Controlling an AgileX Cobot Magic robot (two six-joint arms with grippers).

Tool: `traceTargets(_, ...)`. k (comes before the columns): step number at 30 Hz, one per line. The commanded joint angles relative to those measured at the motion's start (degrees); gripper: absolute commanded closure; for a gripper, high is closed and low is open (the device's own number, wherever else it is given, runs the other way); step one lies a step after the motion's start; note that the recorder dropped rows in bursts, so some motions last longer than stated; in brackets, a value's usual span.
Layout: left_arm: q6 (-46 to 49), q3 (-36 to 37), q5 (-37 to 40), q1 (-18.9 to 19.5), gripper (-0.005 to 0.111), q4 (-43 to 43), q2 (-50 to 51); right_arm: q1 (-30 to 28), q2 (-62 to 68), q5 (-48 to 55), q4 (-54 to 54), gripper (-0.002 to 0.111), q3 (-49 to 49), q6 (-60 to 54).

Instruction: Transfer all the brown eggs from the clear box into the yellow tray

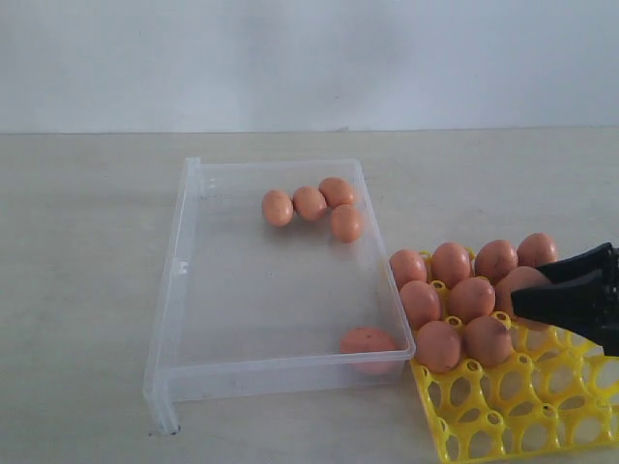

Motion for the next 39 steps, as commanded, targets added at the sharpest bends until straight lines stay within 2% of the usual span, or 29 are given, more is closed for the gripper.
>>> traceTargets(1,0.13,0.15,-0.47,0.19,0.103,-0.14,-0.12,-0.48,-0.37,1.75,0.27,0.108,0.65,0.37)
traceTargets(5,0.13,0.15,-0.47,0.19,0.103,-0.14,-0.12,-0.48,-0.37,8.14,0.27,0.108,0.75,0.9)
traceTargets(8,0.13,0.15,-0.47,0.19,0.103,-0.14,-0.12,-0.48,-0.37,9.04,0.27,0.108,0.75,0.9)
traceTargets(39,0.13,0.15,-0.47,0.19,0.103,-0.14,-0.12,-0.38,5.47,3.63,2.28,0.108,0.75,2.46)
